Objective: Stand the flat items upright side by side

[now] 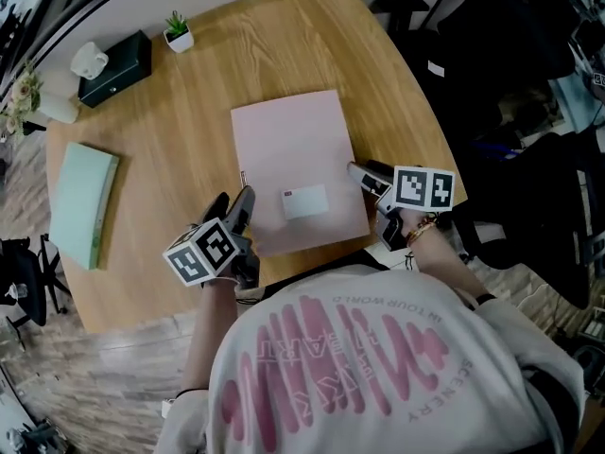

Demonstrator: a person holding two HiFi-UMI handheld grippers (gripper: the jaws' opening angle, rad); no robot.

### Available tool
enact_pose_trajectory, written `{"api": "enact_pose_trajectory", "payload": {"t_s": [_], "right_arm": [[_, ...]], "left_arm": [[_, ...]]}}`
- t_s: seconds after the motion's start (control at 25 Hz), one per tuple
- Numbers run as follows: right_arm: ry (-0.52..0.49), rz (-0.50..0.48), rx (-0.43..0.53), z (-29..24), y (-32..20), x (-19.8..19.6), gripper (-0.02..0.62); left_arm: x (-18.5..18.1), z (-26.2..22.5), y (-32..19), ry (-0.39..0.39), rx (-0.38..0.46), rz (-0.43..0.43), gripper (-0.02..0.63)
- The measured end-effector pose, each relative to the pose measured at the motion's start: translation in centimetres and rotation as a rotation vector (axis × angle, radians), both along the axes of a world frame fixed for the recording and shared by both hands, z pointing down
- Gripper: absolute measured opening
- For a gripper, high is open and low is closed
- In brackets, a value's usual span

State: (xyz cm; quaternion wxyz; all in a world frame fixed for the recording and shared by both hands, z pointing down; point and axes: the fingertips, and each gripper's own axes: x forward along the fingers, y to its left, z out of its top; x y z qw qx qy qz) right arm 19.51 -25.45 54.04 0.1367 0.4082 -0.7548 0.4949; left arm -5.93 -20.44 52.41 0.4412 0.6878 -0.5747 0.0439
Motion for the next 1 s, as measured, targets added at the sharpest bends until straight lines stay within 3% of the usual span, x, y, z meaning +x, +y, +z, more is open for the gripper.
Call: {"api": "enact_pose_trajectory", "payload": {"t_s": [0.32, 0.56, 0.64, 0.72, 0.8, 0.88, 0.92, 1.0], "right_arm": [[0.064, -0.180, -0.070, 2.2, -2.7, -3.1, 0.341], [0.137, -0.169, -0.036, 2.8, -2.8, -3.7, 0.327], [0.124, -0.147, -0.045, 2.6, -2.4, -3.8, 0.287], [0.128, -0.150, -0.045, 2.3, -1.6, -3.8, 0.288], [0.142, -0.164, -0.044, 2.1, -0.2, -3.8, 0.288], [0.145, -0.165, -0.048, 1.9, 1.4, -3.9, 0.287], [0.144, -0.162, -0.054, 1.9, 2.1, -4.0, 0.285], [0.142, -0.146, -0.059, 1.9, 3.5, -4.3, 0.285]], "left_arm": [[2.3, 2.4, -4.0, -0.025, -0.087, 0.083, 0.353], [4.3, 4.2, -3.9, -0.066, -0.127, 0.208, 0.372], [4.8, 4.1, -3.5, -0.085, -0.131, 0.225, 0.376], [4.7, 3.9, -2.6, -0.046, -0.164, 0.197, 0.371], [4.0, 3.6, -1.3, 0.070, -0.203, 0.129, 0.306], [3.4, 3.3, -0.1, 0.173, -0.224, 0.086, 0.282], [3.2, 3.2, 0.5, 0.171, -0.222, 0.095, 0.282], [3.1, 3.0, 1.4, 0.068, -0.195, 0.154, 0.272]]}}
